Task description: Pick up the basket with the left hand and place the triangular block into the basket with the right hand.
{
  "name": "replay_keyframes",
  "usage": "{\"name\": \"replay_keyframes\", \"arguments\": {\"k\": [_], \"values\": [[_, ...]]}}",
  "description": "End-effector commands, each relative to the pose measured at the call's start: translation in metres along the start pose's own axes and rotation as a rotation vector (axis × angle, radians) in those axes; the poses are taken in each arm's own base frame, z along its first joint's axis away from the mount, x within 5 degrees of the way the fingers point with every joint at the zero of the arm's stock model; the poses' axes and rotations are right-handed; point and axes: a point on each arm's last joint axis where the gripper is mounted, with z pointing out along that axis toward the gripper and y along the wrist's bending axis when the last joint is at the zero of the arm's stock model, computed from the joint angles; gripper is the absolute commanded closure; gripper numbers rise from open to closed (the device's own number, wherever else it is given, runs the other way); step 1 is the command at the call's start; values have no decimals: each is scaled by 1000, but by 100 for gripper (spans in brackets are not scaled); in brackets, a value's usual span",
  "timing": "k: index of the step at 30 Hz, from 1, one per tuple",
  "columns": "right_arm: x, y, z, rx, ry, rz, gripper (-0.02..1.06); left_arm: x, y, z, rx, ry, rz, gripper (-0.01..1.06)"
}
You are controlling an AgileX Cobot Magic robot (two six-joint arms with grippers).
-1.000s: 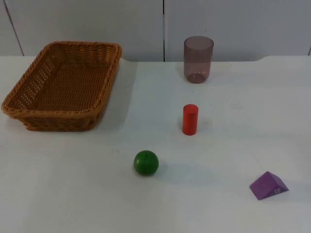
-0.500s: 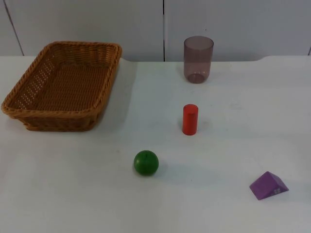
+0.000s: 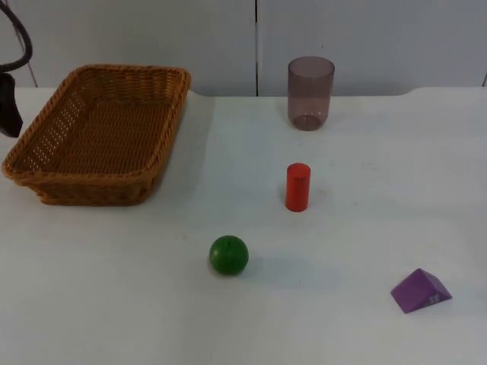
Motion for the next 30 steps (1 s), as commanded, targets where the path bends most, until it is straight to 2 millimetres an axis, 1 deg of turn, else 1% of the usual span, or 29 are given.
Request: {"name": "replay_keyframes", "arguments": {"k": [1, 4, 5, 8, 9, 10, 12, 13, 14, 17, 19, 20, 21, 24, 28, 30], "values": [[-1, -1, 0, 5, -19, -3, -1, -11, 3, 13, 12, -21, 0, 0], [1, -1, 3, 5, -17, -3, -1, -26, 5, 44, 42, -13, 29, 0], [1, -1, 3, 5, -17, -3, -1, -26, 5, 44, 42, -13, 29, 0], [1, -1, 3, 5, -13, -3, -1, -36, 11, 73, 46, -2, 37, 0], [1, -1, 3, 5, -13, -3, -1, -39, 14, 80, 44, 0, 37, 0], [1, -1, 3, 5, -13, -3, -1, -39, 14, 80, 44, 0, 37, 0], [1, -1, 3, 5, -15, -3, -1, -46, 20, 98, 55, 9, 32, 0], [1, -1, 3, 5, -15, -3, -1, -50, 19, 104, 77, 9, 50, 0], [1, -1, 3, 5, -15, -3, -1, -50, 19, 104, 77, 9, 50, 0], [1, -2, 3, 8, -17, -6, -1, -59, 17, 124, 138, -2, 49, 0], [1, -1, 3, 8, -18, -6, -1, -64, 18, 135, 149, -5, 47, 0], [1, -1, 3, 8, -18, -6, -1, -64, 18, 135, 149, -5, 47, 0], [1, -1, 3, 8, -18, -6, -1, -63, 18, 143, 159, 2, 35, 0], [0, -1, 3, 8, -21, -6, -1, -62, 19, 156, 163, 12, 39, 0], [0, -1, 3, 8, -21, -6, -1, -60, 19, 164, 158, 13, 34, 0], [0, -1, 3, 8, -23, -6, -1, -58, 19, 167, 162, 17, 46, 3]]}}
